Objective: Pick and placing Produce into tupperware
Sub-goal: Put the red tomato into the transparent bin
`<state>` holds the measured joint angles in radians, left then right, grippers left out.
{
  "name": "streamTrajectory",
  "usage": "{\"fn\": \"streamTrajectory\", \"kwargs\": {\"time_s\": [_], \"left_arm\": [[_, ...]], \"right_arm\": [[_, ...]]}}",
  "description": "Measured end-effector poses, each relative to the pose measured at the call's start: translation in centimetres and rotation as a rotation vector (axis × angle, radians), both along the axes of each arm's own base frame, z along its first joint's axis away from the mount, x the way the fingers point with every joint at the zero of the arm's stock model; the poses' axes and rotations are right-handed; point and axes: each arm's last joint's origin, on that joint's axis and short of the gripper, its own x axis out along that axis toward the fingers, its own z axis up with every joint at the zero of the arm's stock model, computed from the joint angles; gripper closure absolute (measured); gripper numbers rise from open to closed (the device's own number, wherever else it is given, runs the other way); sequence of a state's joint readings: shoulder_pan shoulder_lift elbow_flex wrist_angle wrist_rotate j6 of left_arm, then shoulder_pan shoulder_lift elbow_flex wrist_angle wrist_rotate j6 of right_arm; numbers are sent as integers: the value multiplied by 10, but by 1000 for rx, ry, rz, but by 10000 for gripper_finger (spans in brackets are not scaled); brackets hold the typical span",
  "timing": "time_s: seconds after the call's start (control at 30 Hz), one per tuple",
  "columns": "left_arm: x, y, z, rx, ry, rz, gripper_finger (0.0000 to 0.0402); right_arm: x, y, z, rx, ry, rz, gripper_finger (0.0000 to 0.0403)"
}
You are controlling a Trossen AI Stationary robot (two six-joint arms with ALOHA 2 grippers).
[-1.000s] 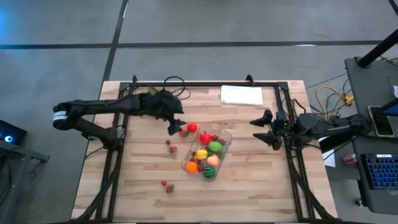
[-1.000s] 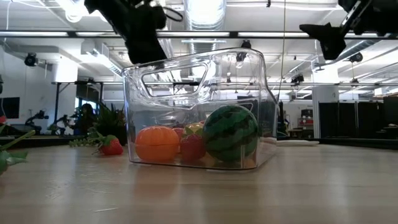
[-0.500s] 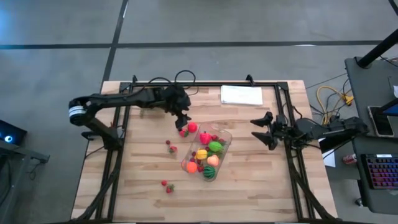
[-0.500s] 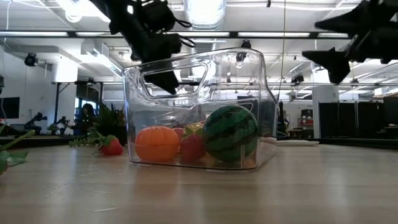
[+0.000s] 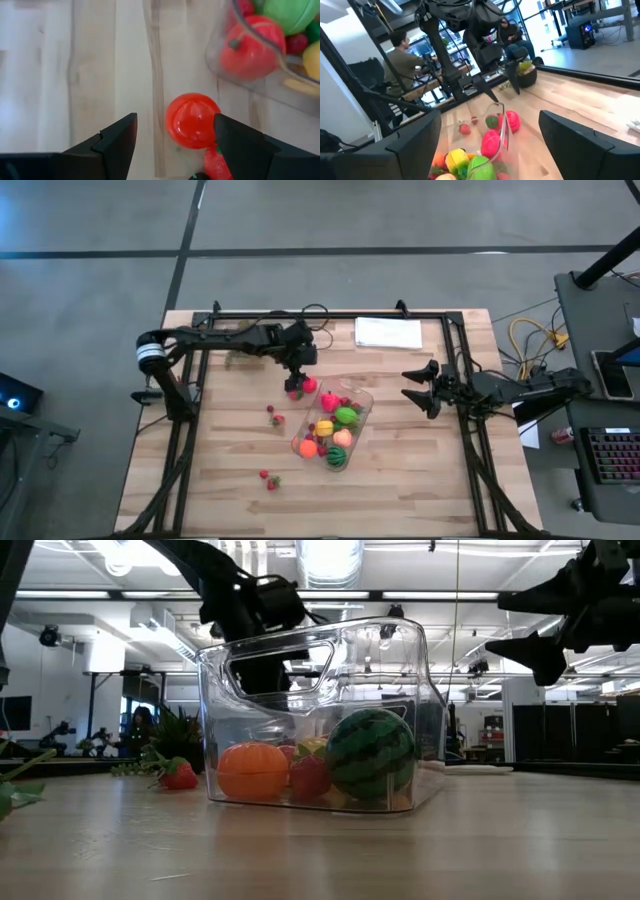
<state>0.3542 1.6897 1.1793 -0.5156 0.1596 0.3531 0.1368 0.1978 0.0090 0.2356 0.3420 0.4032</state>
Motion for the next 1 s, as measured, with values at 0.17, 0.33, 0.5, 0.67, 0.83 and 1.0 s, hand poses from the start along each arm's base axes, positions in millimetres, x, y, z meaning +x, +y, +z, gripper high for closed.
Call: {"fn": "streamTrajectory", "kwargs": {"time_s": [0.17, 0.33, 0.5, 0.67, 0.83, 1.0], "left_arm": [[3, 0, -9, -20, 24, -3, 155], [3, -3, -9, -34, 25, -17, 155], [7, -13, -8, -33, 16, -48, 155], [9, -22, -12, -16, 6, -79, 155], [12, -20, -12, 9, -21, -70, 155], [15, -20, -30, -9, 53, -59, 155]], "right_arm": [[0, 0, 0, -4, 4, 0, 75], [0, 0, -1, -4, 7, 0, 75], [1, 0, -1, -4, 7, 0, 75], [1, 0, -1, -4, 7, 0, 75], [1, 0, -1, -4, 7, 0, 75], [1, 0, 0, -4, 7, 0, 75]]}}
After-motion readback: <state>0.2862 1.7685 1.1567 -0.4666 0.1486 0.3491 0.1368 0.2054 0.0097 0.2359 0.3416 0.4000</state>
